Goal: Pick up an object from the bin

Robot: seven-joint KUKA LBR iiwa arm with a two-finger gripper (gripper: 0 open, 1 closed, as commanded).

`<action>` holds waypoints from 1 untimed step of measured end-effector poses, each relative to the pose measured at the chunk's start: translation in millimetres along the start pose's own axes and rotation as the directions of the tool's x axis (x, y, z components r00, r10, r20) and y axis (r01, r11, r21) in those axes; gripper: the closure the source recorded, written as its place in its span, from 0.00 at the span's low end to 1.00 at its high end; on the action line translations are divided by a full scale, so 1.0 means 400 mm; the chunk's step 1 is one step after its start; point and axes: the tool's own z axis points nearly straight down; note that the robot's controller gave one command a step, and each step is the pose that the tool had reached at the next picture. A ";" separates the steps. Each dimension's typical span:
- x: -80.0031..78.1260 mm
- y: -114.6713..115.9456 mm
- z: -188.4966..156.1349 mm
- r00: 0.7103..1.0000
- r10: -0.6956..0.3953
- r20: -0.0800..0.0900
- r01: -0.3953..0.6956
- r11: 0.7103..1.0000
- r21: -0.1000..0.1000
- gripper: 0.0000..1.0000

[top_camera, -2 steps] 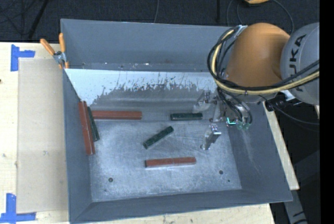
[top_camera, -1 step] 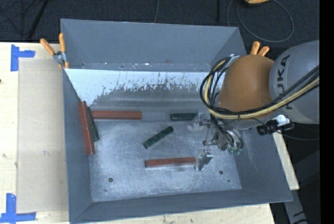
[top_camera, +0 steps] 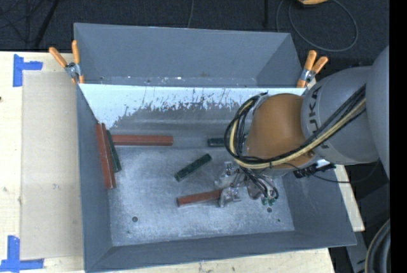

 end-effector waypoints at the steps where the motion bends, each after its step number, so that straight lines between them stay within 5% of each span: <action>1: 0.000 0.000 0.000 1.000 0.000 0.000 0.000 1.000 0.000 1.00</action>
Offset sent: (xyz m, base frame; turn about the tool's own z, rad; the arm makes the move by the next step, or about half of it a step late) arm 0.0016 -0.0064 0.1410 0.0225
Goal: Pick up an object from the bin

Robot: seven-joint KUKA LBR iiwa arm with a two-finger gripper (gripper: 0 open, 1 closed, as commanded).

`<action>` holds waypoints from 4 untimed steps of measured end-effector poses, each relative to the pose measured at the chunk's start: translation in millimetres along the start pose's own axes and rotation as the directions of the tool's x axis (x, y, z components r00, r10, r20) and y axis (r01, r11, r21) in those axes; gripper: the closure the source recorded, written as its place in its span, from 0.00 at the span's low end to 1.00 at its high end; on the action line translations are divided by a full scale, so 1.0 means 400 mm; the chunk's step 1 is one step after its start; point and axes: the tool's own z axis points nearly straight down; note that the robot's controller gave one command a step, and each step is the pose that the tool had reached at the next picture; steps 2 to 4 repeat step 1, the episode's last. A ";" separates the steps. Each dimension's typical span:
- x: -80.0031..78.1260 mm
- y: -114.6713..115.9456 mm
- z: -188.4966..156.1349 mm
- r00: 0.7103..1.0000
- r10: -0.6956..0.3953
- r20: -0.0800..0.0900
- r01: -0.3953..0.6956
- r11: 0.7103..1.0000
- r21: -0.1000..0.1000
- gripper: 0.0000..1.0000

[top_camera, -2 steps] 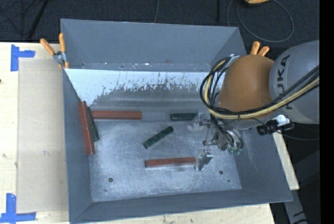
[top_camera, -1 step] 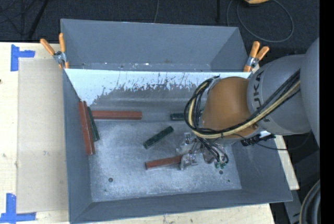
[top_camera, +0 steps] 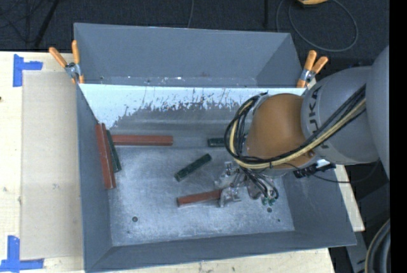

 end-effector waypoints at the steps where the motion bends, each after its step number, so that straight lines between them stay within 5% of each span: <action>1: -0.011 -0.016 -0.352 1.000 0.021 -0.017 -0.021 1.000 0.000 1.00; 4: -0.011 -0.016 -0.352 1.000 0.021 -0.017 -0.021 1.000 0.000 1.00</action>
Offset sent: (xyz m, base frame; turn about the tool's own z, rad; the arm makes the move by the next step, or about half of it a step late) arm 0.0000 0.0000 0.0000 0.0000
